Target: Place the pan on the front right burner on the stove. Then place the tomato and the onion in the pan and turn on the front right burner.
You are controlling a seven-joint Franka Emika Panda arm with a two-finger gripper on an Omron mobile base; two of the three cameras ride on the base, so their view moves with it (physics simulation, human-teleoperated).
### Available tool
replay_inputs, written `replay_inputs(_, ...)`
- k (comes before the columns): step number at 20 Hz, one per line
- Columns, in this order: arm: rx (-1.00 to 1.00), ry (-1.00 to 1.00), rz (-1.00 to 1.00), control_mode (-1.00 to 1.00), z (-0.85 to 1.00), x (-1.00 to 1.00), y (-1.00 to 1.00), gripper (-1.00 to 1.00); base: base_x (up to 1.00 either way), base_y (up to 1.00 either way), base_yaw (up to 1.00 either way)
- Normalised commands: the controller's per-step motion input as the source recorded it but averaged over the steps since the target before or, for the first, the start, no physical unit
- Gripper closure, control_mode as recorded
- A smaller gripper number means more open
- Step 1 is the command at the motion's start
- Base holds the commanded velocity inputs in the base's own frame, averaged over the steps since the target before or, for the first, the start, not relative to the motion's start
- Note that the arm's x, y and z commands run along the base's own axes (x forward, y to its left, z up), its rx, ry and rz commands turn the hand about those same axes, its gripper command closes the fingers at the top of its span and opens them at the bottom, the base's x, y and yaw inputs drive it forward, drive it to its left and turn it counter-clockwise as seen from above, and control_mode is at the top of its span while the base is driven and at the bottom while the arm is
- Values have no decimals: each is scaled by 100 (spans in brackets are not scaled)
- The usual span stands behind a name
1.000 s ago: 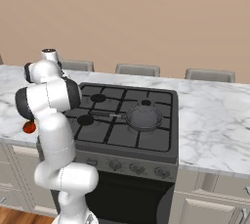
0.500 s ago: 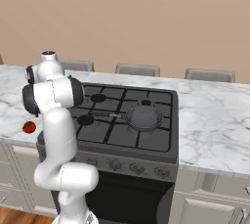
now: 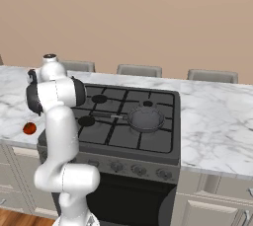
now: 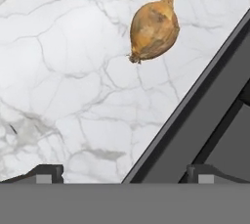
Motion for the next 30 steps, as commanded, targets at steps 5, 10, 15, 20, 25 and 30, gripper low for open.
replay_inputs(5, 2, 0, 0, -100, -6, 18, 12, -100, 0, 0, 0)
replay_inputs(10, 0, 0, 0, -100, -7, 25, 13, -100, 0, 0, 0)
replay_inputs(15, 0, 0, 0, -100, -10, 26, 16, -100, 0, 0, 0)
replay_inputs(20, 0, 0, 0, -100, -13, 24, 14, -100, 0, 0, 0)
replay_inputs(25, -1, 0, 0, -100, -13, 24, 8, -100, 0, 0, 0)
replay_inputs(30, -2, 0, -1, -100, -18, 15, 2, -100, 0, 0, 0)
